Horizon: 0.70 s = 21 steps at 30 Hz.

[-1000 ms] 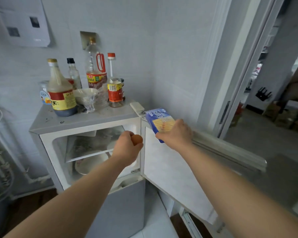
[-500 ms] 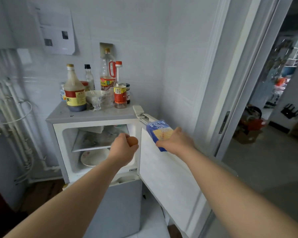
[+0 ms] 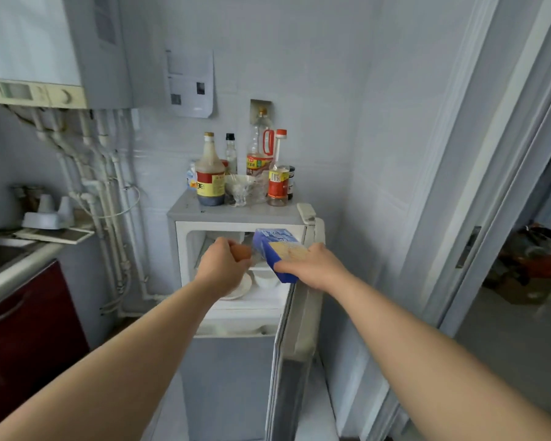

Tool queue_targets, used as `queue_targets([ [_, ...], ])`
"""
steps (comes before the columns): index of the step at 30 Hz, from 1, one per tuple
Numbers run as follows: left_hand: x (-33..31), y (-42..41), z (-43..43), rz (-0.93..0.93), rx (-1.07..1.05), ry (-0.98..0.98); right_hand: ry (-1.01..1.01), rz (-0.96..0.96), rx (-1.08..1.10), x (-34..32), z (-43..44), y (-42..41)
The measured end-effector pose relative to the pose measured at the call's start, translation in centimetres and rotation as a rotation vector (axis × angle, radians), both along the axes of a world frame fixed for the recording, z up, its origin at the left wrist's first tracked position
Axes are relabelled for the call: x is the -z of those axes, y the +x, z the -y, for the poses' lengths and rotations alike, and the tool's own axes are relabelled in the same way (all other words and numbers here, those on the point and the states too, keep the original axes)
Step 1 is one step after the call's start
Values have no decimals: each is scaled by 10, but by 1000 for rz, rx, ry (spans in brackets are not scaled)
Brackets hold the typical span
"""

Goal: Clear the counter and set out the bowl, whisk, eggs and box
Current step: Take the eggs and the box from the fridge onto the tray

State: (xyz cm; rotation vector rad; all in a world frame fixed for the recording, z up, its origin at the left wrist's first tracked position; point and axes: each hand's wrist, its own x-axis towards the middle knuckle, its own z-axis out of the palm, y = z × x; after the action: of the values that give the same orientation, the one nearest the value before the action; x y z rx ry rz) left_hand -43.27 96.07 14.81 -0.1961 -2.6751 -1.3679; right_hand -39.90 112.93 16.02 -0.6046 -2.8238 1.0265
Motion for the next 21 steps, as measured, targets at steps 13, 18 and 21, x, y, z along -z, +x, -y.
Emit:
queue_targets([
  [13,-23,-54,121,-10,-113,-67,-123,-57,-72,5,101,-84],
  [18,-21,-96,153,16,-106,-80,-159,-88,-31,12,128,-127],
  [21,-20,-122,165,34,-86,-84,-165,-73,-13,15,140,-153],
])
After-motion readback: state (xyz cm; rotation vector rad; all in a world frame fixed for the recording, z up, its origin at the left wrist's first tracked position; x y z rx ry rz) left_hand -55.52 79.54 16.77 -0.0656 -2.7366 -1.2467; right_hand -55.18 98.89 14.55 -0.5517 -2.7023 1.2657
